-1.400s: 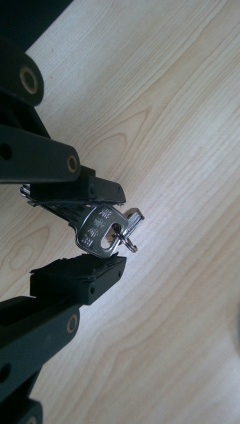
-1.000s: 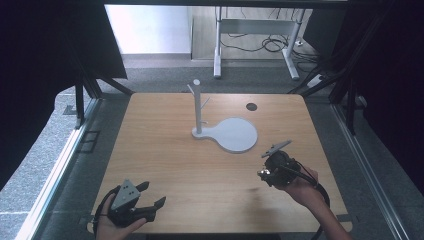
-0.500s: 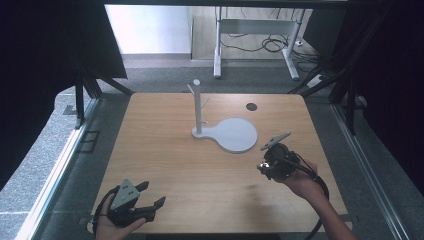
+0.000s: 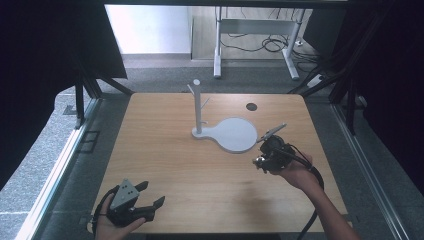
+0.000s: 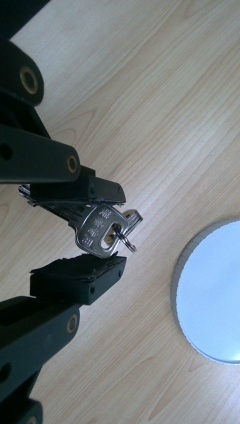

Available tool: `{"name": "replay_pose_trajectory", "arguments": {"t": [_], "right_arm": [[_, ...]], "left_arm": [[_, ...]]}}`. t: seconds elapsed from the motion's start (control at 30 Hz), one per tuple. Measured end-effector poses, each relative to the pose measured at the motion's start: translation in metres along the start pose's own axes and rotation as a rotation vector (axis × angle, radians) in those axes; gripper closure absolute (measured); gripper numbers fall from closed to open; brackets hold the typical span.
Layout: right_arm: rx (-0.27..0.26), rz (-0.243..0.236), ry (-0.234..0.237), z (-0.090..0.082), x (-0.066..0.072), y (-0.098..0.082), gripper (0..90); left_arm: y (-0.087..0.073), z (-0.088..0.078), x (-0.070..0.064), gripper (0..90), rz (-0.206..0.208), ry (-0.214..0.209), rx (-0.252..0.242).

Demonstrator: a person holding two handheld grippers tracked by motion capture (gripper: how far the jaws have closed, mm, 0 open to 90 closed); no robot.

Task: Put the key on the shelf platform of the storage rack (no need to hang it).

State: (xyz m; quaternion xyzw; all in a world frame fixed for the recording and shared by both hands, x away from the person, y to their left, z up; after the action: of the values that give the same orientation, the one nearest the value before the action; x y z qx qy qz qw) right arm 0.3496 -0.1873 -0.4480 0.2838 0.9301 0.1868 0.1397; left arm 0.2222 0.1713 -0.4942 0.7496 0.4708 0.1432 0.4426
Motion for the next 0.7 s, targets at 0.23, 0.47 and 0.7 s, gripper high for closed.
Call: {"name": "replay_pose_trajectory", "arguments": {"t": [0.23,0.47,0.7], "right_arm": [[0.002,-0.001,0.001,0.003,-0.006,0.009,66.8],[-0.022,0.012,0.019,0.004,-0.011,0.02,66.8],[-0.019,0.01,0.026,0.006,-0.016,0.03,66.8]], "left_arm": [[0.0,-0.001,0.001,26.5,-0.002,0.002,-0.003],[0.001,-0.003,0.002,26.5,-0.004,0.004,-0.008],[0.001,-0.003,0.002,26.5,-0.004,0.004,-0.008]]}}
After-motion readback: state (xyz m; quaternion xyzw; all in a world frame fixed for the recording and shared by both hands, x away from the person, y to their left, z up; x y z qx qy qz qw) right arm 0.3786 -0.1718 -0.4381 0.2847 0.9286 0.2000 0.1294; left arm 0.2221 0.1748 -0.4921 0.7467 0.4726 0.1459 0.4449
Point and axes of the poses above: each handheld gripper's, and its own axes: z roughly forward along the jaws, y roughly out of its top, x roughly to its left, the point moved 6 cm from there along z, roughly forward along the jaws, and after that the axes turned 11 degrees about -z, right-handed, at the moved point
